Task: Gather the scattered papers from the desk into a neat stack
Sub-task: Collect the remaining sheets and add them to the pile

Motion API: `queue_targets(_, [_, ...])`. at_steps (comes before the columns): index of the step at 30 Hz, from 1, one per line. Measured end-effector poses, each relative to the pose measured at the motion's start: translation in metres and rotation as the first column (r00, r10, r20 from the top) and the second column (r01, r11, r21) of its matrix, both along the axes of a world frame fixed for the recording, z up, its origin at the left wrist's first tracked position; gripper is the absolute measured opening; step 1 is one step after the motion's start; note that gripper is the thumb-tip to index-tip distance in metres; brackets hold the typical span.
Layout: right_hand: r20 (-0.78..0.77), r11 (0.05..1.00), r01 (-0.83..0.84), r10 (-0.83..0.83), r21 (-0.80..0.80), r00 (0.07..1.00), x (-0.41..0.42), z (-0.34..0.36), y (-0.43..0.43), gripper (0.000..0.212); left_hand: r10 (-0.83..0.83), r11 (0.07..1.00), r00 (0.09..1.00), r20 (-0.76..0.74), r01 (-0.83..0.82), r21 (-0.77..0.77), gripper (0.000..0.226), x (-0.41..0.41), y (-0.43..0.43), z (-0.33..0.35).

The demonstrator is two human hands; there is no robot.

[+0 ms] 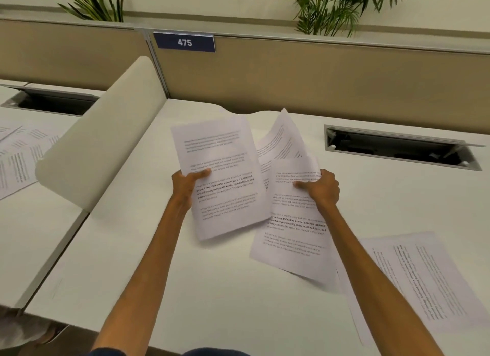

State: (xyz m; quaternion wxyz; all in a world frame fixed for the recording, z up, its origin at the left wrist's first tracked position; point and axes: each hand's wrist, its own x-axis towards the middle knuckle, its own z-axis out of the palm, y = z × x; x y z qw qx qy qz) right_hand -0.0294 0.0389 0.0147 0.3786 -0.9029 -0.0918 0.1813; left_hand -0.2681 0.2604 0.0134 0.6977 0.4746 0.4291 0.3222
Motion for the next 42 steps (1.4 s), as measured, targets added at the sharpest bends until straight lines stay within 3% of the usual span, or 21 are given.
queue_targets(9, [0.144, 0.969, -0.144, 0.116, 0.200, 0.983, -0.008, 0.082, -0.002, 0.050, -0.079, 0.996, 0.983, -0.167, 0.070, -0.057, 0.041, 0.009, -0.015, -0.025])
queue_targets(12, [0.059, 0.924, -0.198, 0.189, 0.326, 0.980, -0.010, 0.113, -0.003, 0.051, -0.121, 0.992, 0.970, -0.212, 0.109, -0.068, 0.042, 0.013, -0.020, -0.033])
queue_targets(16, [-0.179, 0.836, -0.119, 0.250, 0.536, 0.951, -0.004, 0.126, -0.005, 0.045, -0.140, 0.987, 0.965, -0.222, 0.118, -0.109, 0.036, 0.019, -0.024, -0.044])
queue_targets(19, [-0.293, 0.874, -0.121, 0.285, 0.471, 0.913, 0.002, 0.102, -0.002, 0.049, -0.109, 0.978, 0.971, -0.212, 0.067, -0.196, 0.035, 0.023, -0.026, -0.045])
queue_targets(22, [-0.360, 0.923, -0.176, 0.301, 0.341, 0.883, 0.000, 0.054, -0.004, 0.052, -0.129, 0.956, 0.972, -0.199, 0.069, -0.286, 0.076, 0.023, -0.013, -0.065])
queue_targets(24, [-0.385, 0.951, -0.234, 0.297, 0.201, 0.874, -0.002, 0.021, -0.011, 0.054, -0.163, 0.943, 0.967, -0.198, 0.094, -0.318, 0.087, 0.023, -0.010, -0.072])
queue_targets(28, [-0.325, 0.921, -0.376, 0.325, -0.106, 0.888, 0.003, -0.029, -0.020, 0.097, -0.174, 0.957, 0.957, -0.232, 0.109, -0.270, 0.039, 0.021, -0.029, -0.047])
queue_targets(31, [-0.269, 0.879, -0.397, 0.328, -0.264, 0.905, -0.001, -0.034, -0.023, 0.096, -0.185, 0.971, 0.953, -0.239, 0.141, -0.191, 0.044, 0.021, -0.033, -0.051])
queue_targets(33, [-0.272, 0.905, -0.360, 0.297, -0.225, 0.916, -0.002, -0.033, -0.023, 0.092, -0.194, 0.974, 0.948, -0.253, 0.156, -0.165, 0.051, 0.022, -0.033, -0.056])
queue_targets(37, [-0.324, 0.950, -0.311, 0.297, 0.007, 0.898, 0.004, -0.038, -0.017, 0.097, -0.190, 0.979, 0.936, -0.295, 0.160, -0.123, 0.052, 0.024, -0.033, -0.063])
queue_targets(42, [-0.130, 0.987, -0.103, 0.118, 0.120, 0.984, -0.003, -0.040, -0.013, 0.074, -0.187, 0.981, 0.942, -0.280, 0.167, -0.094, 0.053, 0.024, -0.033, -0.063])
